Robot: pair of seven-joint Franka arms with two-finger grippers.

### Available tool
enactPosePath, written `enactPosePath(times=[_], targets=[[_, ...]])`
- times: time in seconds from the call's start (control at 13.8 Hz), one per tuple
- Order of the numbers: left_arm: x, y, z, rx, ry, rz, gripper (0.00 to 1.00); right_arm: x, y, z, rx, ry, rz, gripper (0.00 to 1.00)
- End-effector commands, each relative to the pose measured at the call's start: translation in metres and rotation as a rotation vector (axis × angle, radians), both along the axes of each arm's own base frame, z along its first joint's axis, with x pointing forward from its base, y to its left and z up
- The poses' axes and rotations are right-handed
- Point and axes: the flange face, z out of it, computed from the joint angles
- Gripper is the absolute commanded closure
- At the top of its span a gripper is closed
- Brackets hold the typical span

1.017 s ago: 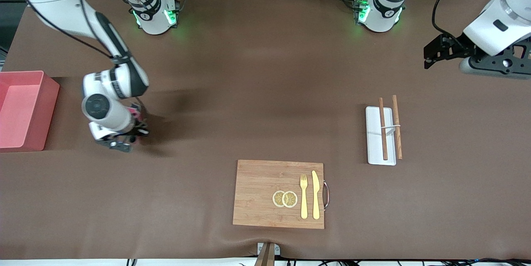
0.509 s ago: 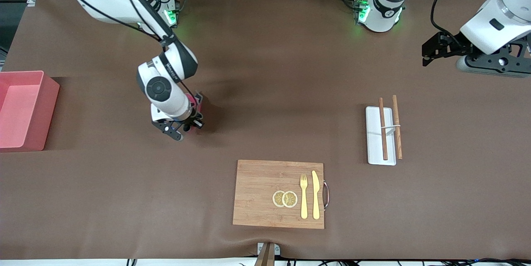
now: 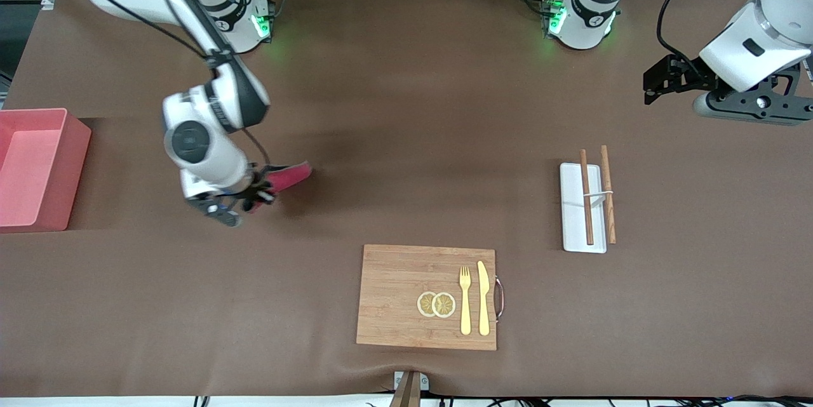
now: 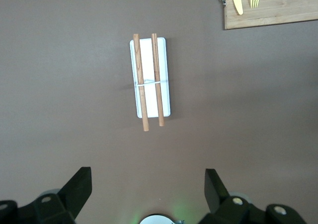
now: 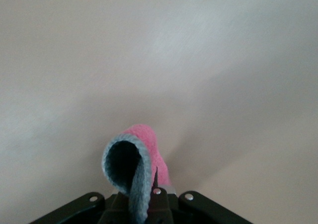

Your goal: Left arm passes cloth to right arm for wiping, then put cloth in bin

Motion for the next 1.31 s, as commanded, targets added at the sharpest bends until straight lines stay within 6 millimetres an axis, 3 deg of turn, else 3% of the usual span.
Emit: enactPosePath(times=[0.0,0.22,0.36,0.58,0.73,0.8,0.87,1.02,1.16,1.24], targets=[[-0.003,-0.004,0.007,0.011,-0.009,-0.010,0.00,0.006,-0.073,0.022,0.011,-0.001,0.120,1.00],[-0.008,-0.012,0.012,0.009,-0.018,-0.027,0.00,0.010,-0.190,0.027,0.021,0.002,0.286,1.00],[-0.009,-0.013,0.014,0.007,-0.021,-0.027,0.00,-0.003,-0.274,0.036,0.032,0.025,0.398,1.00],[-0.009,-0.012,0.014,0.006,-0.020,-0.026,0.00,-0.010,-0.377,0.102,0.060,0.086,0.501,1.00],[-0.009,-0.012,0.014,0.006,-0.020,-0.024,0.00,-0.014,-0.424,0.157,0.045,0.073,0.574,1.00],[-0.009,-0.014,0.014,0.006,-0.020,-0.029,0.00,-0.021,-0.445,0.169,0.047,0.074,0.599,1.00],[-0.010,-0.015,0.014,0.006,-0.020,-0.029,0.00,-0.028,-0.466,0.173,0.043,0.071,0.621,1.00],[-0.010,-0.015,0.014,0.006,-0.020,-0.029,0.00,-0.038,-0.505,0.153,0.056,0.067,0.679,1.00],[-0.010,-0.015,0.015,0.005,-0.022,-0.030,0.00,-0.041,-0.548,0.115,0.072,0.041,0.720,1.00],[-0.010,-0.015,0.015,0.005,-0.023,-0.030,0.00,-0.038,-0.559,0.096,0.062,0.021,0.761,1.00]])
